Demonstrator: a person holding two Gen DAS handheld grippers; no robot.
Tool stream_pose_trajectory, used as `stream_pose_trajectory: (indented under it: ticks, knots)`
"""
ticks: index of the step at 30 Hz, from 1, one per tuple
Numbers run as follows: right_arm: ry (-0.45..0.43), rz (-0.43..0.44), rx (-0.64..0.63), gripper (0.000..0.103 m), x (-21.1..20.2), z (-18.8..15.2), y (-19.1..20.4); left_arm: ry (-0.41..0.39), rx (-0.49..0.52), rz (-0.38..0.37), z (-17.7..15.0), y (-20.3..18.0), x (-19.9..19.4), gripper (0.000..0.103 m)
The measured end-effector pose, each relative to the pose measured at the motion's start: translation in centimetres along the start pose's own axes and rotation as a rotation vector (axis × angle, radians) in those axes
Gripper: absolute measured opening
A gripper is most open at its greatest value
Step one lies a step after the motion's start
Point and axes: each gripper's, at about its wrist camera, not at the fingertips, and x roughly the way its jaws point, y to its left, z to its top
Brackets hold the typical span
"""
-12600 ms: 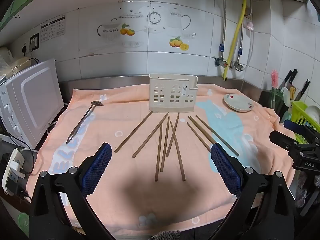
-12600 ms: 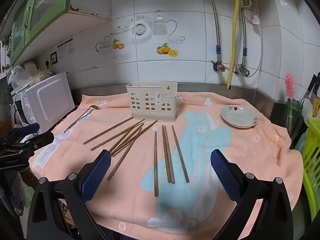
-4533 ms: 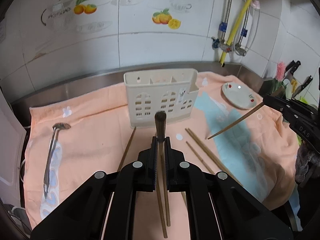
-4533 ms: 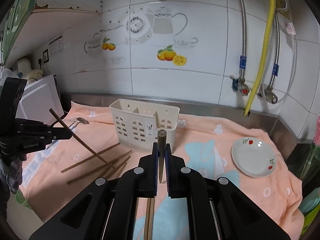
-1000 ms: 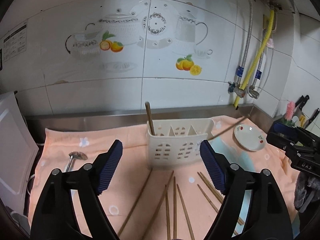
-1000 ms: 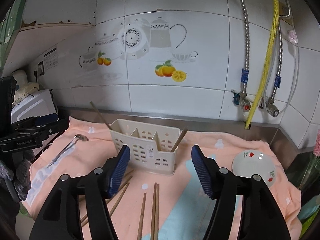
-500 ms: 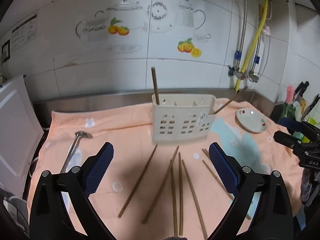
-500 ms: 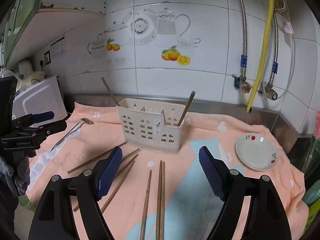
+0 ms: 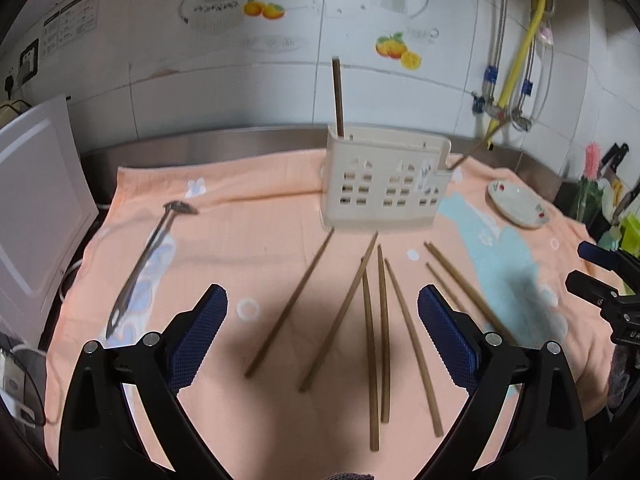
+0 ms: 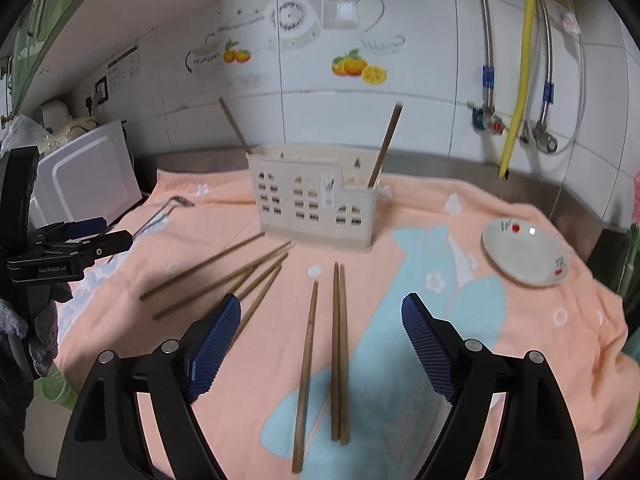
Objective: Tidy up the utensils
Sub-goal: 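Withdraw both open grippers from the holder back over the chopsticks, then lower the left gripper onto another chopstick and close while the right gripper grasps one too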
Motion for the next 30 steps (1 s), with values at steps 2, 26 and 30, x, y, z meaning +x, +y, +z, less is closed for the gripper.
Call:
stream_pose_trajectory:
  ticks: [2, 26, 30]
  knots:
    - [0.01, 0.0, 0.005, 0.084, 0.2, -0.7, 0.2, 0.015, 0.011, -0.005, -0.8, -0.3, 0.2, 0.095]
    - [0.104, -0.005, 0.042, 0.085, 2.1, -5.6, 0.1, 0.119, 0.011, 0.0, -5.4, -0.5, 1.9, 0.096]
    - [0.126, -0.006, 0.056, 0.08, 2.6, -6.6, -0.2, 0.132, 0.025, 0.0, -6.0, -0.7, 2.2, 0.096]
